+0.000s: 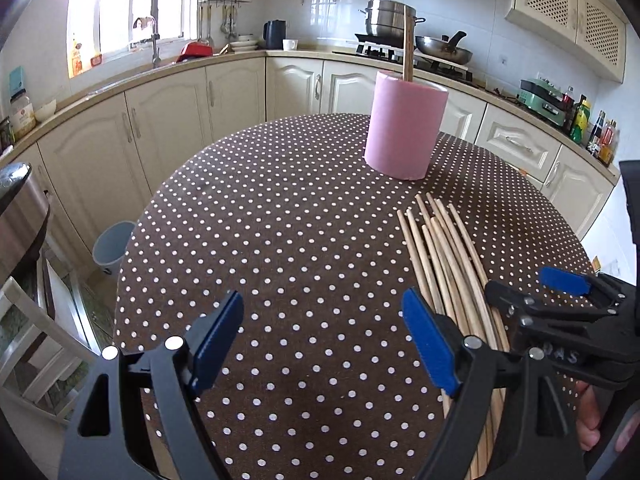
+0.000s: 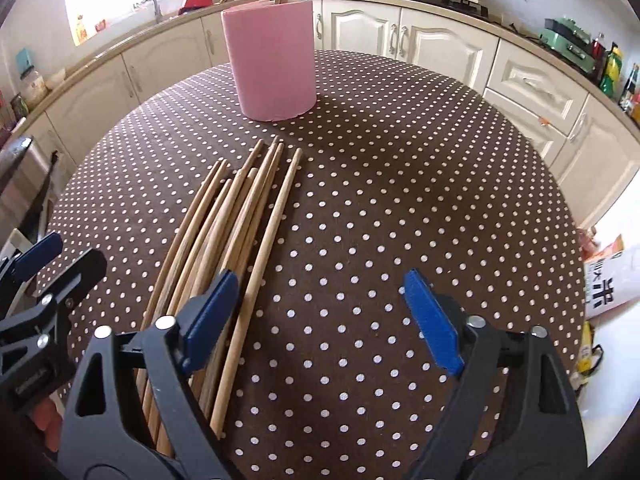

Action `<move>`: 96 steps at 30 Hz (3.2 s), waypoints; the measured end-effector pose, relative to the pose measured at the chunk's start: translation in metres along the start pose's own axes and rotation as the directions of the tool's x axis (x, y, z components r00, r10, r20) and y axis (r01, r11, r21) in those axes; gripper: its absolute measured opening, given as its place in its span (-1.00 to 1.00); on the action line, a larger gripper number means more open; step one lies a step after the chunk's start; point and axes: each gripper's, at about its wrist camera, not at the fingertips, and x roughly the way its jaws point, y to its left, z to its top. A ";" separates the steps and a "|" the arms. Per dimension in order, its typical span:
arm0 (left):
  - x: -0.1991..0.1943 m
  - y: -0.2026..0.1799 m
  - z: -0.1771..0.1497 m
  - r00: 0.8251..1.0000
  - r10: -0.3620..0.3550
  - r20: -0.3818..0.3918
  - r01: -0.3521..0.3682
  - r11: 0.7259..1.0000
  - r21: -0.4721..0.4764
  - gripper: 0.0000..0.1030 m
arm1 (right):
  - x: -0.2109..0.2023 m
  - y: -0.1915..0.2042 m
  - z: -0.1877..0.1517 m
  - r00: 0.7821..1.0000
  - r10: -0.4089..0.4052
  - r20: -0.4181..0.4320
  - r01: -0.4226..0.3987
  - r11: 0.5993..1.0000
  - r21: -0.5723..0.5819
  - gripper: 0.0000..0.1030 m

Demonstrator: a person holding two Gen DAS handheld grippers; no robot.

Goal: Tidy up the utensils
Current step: 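Close the right gripper on a chopstick while the left gripper grasps another, then lift both chopsticks upright and lower them into the pink cup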

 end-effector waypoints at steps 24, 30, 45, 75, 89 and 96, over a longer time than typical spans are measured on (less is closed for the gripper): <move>0.039 -0.039 0.013 0.993 -0.020 -0.113 0.031 0.995 0.097 0.56 | 0.013 -0.027 0.006 0.975 0.221 -0.008 -0.219 0.972 0.084 -0.89; 0.051 -0.048 0.017 0.988 0.033 -0.154 -0.011 0.990 0.139 0.58 | 0.012 -0.030 0.007 0.969 0.248 -0.005 -0.246 0.963 0.111 -0.89; 0.061 -0.045 0.034 0.994 -0.011 -0.108 0.023 0.994 0.106 -0.89 | 0.008 -0.037 0.010 0.963 0.268 0.005 -0.266 0.953 0.143 -0.89; -0.039 -0.044 0.115 0.940 -0.144 0.309 0.145 0.989 0.022 -0.89 | -0.102 -0.050 0.078 0.897 0.252 0.364 -0.299 0.951 0.079 -0.89; -0.095 -0.084 0.173 0.870 -0.150 0.470 0.109 0.988 0.112 -0.88 | -0.158 -0.042 0.134 0.827 0.221 0.518 -0.264 0.965 0.010 -0.89; -0.106 -0.096 0.204 0.850 -0.146 0.507 0.093 0.987 0.128 -0.88 | -0.177 -0.039 0.166 0.788 0.227 0.573 -0.265 0.964 -0.018 -0.89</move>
